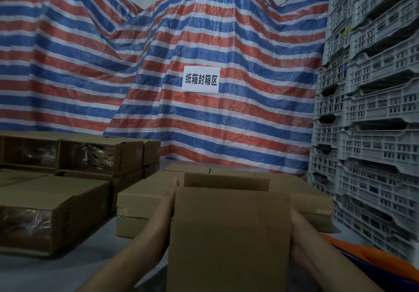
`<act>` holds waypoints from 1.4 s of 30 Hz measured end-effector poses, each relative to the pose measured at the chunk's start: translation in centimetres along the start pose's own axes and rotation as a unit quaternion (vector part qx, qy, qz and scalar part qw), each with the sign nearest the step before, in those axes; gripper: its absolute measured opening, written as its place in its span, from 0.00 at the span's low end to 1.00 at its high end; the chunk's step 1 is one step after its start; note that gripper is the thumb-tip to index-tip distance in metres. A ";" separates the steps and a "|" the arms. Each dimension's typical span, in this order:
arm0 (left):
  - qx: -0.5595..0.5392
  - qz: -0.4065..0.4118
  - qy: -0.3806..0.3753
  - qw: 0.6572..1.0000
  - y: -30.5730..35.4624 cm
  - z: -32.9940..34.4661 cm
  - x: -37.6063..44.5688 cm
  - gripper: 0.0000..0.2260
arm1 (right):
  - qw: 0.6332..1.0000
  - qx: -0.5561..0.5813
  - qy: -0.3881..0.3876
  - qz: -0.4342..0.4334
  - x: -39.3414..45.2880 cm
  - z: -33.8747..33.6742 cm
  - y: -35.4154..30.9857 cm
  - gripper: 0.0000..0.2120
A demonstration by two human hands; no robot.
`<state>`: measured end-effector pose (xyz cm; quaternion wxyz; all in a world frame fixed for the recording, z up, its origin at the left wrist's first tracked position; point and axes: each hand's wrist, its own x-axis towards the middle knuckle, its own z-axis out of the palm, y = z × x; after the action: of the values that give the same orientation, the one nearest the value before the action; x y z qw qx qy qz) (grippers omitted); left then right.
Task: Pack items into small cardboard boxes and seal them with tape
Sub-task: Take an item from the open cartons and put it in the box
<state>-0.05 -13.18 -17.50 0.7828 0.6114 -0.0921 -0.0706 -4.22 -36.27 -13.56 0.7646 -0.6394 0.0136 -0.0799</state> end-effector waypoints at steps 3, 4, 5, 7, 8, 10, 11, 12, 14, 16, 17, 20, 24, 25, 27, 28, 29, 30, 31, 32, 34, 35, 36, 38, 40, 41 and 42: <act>0.012 0.077 -0.014 0.997 2.7 0.9 0.0 0.34 | 1.000 0.009 -0.009 0.005 -0.3 0.1 -0.6 0.09; 0.022 0.087 -0.038 0.995 2.7 0.9 0.1 0.36 | 1.000 0.014 -0.010 0.009 0.0 0.0 -0.6 0.11; 0.035 0.087 -0.047 0.994 2.3 0.5 0.4 0.37 | 1.000 0.016 0.001 0.018 0.0 0.0 -0.7 0.12; 0.051 0.088 -0.080 0.992 2.3 0.0 0.7 0.36 | 1.000 0.004 0.013 0.028 0.3 -0.1 -0.8 0.13; 0.056 0.091 -0.099 0.989 2.4 -0.3 0.6 0.35 | 0.999 0.010 0.014 0.029 0.5 -0.2 -0.8 0.13; 0.050 0.102 -0.109 0.988 2.5 -0.6 0.3 0.33 | 0.999 0.016 0.018 0.029 0.8 -0.4 -0.6 0.14; 0.052 0.106 -0.106 0.987 2.6 -0.5 0.3 0.31 | 0.999 0.018 0.019 0.022 0.9 -0.5 -0.5 0.14; 0.055 0.105 -0.105 0.987 2.7 -0.4 0.3 0.29 | 0.999 0.024 0.019 0.017 1.2 -0.7 -0.3 0.14; 0.065 0.106 -0.094 0.988 2.9 0.0 0.4 0.23 | 0.999 0.038 0.011 0.018 1.6 -0.8 0.0 0.12; 0.096 0.128 -0.077 0.984 2.9 0.2 0.7 0.17 | 0.999 0.032 -0.013 0.022 2.2 -1.0 0.3 0.09; 0.106 0.134 -0.067 0.983 3.0 0.3 0.7 0.15 | 0.999 0.032 -0.016 0.024 2.4 -1.1 0.4 0.10; 0.111 0.125 -0.042 0.985 3.0 0.2 0.9 0.10 | 0.997 0.067 -0.046 0.018 3.2 -1.8 0.4 0.17; 0.103 0.125 -0.028 0.986 2.7 0.1 1.4 0.12 | 0.989 0.018 -0.146 -0.015 3.0 -2.8 -0.1 0.21; 0.086 0.131 -0.037 0.987 2.7 0.2 1.2 0.09 | 0.987 0.004 -0.159 -0.018 3.1 -3.1 -0.1 0.25; 0.051 0.154 -0.041 0.986 2.5 0.1 1.1 0.11 | 0.982 -0.011 -0.183 -0.034 3.3 -3.3 -0.1 0.32; 0.040 0.173 -0.042 0.983 2.5 0.1 1.0 0.15 | 0.979 -0.018 -0.196 -0.046 3.4 -3.4 -0.1 0.34; 0.035 0.192 -0.041 0.980 2.6 0.2 1.0 0.19 | 0.977 -0.021 -0.204 -0.055 3.4 -3.4 -0.2 0.36; 0.033 0.205 -0.041 0.977 2.7 0.2 0.9 0.21 | 0.977 -0.023 -0.204 -0.060 3.4 -3.4 -0.2 0.37; 0.043 0.214 -0.037 0.975 2.7 0.2 0.8 0.22 | 0.978 -0.024 -0.195 -0.064 3.4 -3.4 -0.2 0.38; 0.060 0.223 -0.030 0.973 2.7 0.2 0.8 0.21 | 0.980 -0.026 -0.185 -0.071 3.4 -3.4 -0.2 0.36; 0.112 0.230 -0.011 0.967 2.5 0.0 0.7 0.16 | 0.980 -0.030 -0.177 -0.083 3.3 -3.4 -0.1 0.31; 0.133 0.231 0.000 0.964 2.4 0.0 0.7 0.15 | 0.981 -0.032 -0.173 -0.083 3.3 -3.3 -0.1 0.27; 0.141 0.232 0.011 0.962 2.4 0.0 0.8 0.15 | 0.982 -0.040 -0.165 -0.083 3.3 -3.3 -0.1 0.25; 0.150 0.236 0.025 0.960 2.4 0.1 0.9 0.17 | 0.982 -0.061 -0.153 -0.091 3.6 -3.4 0.0 0.22; 0.158 0.246 0.028 0.956 2.4 0.0 1.1 0.18 | 0.980 -0.075 -0.151 -0.104 3.7 -3.4 0.0 0.21; 0.163 0.250 0.028 0.954 2.4 0.0 1.1 0.19 | 0.980 -0.078 -0.150 -0.109 3.6 -3.4 0.0 0.21; 0.169 0.254 0.027 0.952 2.4 0.0 1.1 0.19 | 0.979 -0.080 -0.148 -0.113 3.5 -3.3 0.0 0.21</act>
<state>1.03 -12.83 -15.08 0.6619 0.6930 -0.2339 0.1639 -1.16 -39.97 -13.88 0.6907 -0.7005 -0.1657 -0.0688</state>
